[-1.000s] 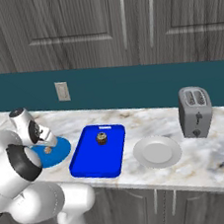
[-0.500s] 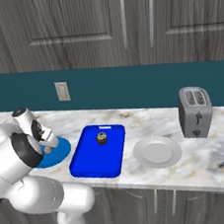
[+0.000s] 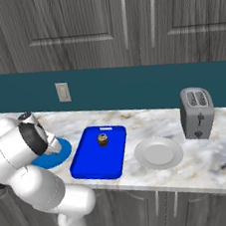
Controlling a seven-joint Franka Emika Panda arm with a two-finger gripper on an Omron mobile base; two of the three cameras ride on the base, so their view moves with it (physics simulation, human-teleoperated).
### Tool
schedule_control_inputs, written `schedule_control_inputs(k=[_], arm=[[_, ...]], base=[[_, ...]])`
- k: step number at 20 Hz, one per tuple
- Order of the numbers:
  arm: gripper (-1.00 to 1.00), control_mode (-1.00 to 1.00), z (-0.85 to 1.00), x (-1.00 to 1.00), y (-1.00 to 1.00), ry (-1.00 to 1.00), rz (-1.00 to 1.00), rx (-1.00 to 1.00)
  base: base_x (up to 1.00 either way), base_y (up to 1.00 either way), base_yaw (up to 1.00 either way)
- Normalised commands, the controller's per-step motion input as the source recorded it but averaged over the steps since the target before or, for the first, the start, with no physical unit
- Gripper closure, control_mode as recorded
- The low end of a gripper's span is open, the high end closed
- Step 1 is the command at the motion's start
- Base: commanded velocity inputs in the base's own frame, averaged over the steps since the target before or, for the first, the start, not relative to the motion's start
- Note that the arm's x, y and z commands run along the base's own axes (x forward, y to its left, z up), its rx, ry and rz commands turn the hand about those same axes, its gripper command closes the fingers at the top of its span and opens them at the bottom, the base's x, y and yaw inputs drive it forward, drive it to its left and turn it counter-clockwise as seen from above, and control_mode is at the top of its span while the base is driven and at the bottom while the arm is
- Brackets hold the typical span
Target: Move the dessert items from the plates to the tray.
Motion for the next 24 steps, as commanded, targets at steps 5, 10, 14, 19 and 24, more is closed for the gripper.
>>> schedule_control_inputs(k=[5,10,14,19,24], arm=[[-1.00,-1.00,-0.09,0.15,0.01,0.00,0.00,0.00],[-1.00,-1.00,-0.02,0.00,0.00,0.00,0.00,0.00],[1.00,-1.00,0.00,0.00,0.00,0.00,0.00,0.00],[1.00,-1.00,0.00,0.00,0.00,0.00,0.00,0.00],[1.00,-1.00,0.30,-0.23,-0.09,-0.05,0.00,0.01]], base=[[0.00,0.00,0.00],[0.00,0.00,0.00],[0.00,0.00,0.00],[0.00,0.00,0.00],[0.00,0.00,0.00]])
